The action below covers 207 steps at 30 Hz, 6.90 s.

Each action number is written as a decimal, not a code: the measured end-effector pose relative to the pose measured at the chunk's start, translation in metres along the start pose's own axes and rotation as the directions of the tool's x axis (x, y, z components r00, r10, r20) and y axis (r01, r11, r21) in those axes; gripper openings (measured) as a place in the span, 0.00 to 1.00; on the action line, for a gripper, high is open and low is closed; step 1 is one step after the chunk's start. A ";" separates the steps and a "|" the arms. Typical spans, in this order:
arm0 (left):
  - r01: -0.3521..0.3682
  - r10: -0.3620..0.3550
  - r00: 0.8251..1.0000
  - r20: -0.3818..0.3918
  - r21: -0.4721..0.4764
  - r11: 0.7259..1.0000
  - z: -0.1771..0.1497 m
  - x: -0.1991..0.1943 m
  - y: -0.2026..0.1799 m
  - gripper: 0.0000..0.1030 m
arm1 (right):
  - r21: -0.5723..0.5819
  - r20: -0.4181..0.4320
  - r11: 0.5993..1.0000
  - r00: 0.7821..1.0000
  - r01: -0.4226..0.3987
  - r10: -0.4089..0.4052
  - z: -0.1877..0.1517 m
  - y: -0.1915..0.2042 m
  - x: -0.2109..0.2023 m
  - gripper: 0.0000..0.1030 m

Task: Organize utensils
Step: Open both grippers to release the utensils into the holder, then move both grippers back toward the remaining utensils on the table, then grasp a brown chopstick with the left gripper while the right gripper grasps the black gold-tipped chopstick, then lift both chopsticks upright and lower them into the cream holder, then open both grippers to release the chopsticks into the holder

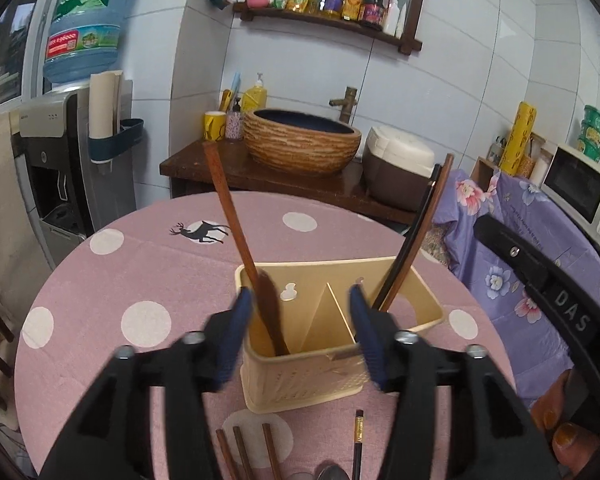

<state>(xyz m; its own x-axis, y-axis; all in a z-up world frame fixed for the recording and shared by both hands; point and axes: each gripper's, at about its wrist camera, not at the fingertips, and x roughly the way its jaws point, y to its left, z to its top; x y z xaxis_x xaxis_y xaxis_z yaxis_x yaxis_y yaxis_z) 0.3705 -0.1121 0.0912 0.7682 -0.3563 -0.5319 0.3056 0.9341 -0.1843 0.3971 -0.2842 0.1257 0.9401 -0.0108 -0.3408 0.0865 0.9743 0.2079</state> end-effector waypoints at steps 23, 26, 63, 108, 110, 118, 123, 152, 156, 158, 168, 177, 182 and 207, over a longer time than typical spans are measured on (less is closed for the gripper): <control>-0.101 0.074 0.974 -0.212 -0.116 0.988 -0.137 -0.037 0.075 0.70 | -0.072 -0.401 0.997 0.916 -0.022 -0.009 -0.160 -0.005 -0.043 0.63; -0.106 0.080 0.968 -0.240 -0.097 0.990 -0.148 -0.033 0.071 0.64 | -0.071 -0.440 0.997 0.897 -0.008 -0.024 -0.176 -0.003 -0.038 0.59; -0.144 0.128 0.937 -0.326 -0.025 0.989 -0.125 0.038 0.060 0.31 | -0.107 -0.567 0.987 0.808 0.121 -0.160 -0.170 0.005 0.056 0.21; -0.182 0.173 0.934 -0.313 0.003 0.983 -0.117 0.050 0.057 0.10 | -0.068 -0.524 0.989 0.839 0.131 -0.147 -0.157 -0.008 0.065 0.08; -0.180 0.169 0.940 -0.295 -0.010 0.984 -0.114 0.046 0.058 0.10 | -0.057 -0.510 0.991 0.850 0.122 -0.134 -0.153 -0.010 0.061 0.08; -0.159 0.139 0.968 -0.208 -0.081 0.984 -0.099 0.016 0.070 0.09 | -0.038 -0.405 0.989 0.902 0.146 -0.149 -0.129 -0.038 0.033 0.07; -0.130 0.117 0.984 -0.134 -0.093 0.987 -0.082 -0.008 0.066 0.08 | -0.047 -0.320 0.988 0.935 0.146 -0.153 -0.106 -0.045 0.005 0.07; -0.091 0.090 0.984 0.154 -0.005 0.996 -0.019 -0.101 0.041 0.08 | -0.050 -0.127 0.999 0.992 -0.019 0.012 -0.027 -0.030 -0.091 0.07; -0.091 0.091 0.983 0.161 -0.005 0.996 -0.016 -0.103 0.041 0.08 | -0.064 -0.123 0.998 0.992 -0.026 0.018 -0.023 -0.027 -0.092 0.07; -0.090 0.090 0.983 0.162 -0.004 0.996 -0.014 -0.103 0.042 0.08 | -0.064 -0.127 0.997 0.992 -0.035 0.026 -0.021 -0.027 -0.092 0.07; -0.043 0.043 0.981 0.187 -0.003 0.999 0.013 -0.116 0.038 0.08 | -0.046 -0.136 0.993 0.986 -0.105 0.098 0.004 -0.023 -0.093 0.07; 0.037 -0.038 0.960 0.278 0.007 0.999 0.085 -0.140 0.012 0.08 | -0.049 -0.029 0.983 0.984 -0.179 0.178 0.082 0.006 -0.101 0.07; 0.039 -0.035 0.938 0.346 -0.004 0.999 0.123 -0.144 -0.006 0.08 | -0.057 0.055 0.985 0.985 -0.162 0.165 0.122 0.022 -0.096 0.07; -0.081 0.081 0.986 0.145 -0.006 0.997 0.040 -0.011 -0.005 0.08 | -0.021 -0.091 0.997 0.993 -0.071 0.068 0.034 0.009 0.005 0.08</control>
<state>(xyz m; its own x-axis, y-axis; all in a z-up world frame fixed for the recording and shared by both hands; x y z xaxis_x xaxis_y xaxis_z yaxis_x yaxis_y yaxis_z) 0.3828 -0.1133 0.1312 0.8638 -0.2788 -0.4198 0.2391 0.9600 -0.1455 0.4143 -0.2829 0.1572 0.9097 0.0765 -0.4081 0.0132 0.9771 0.2126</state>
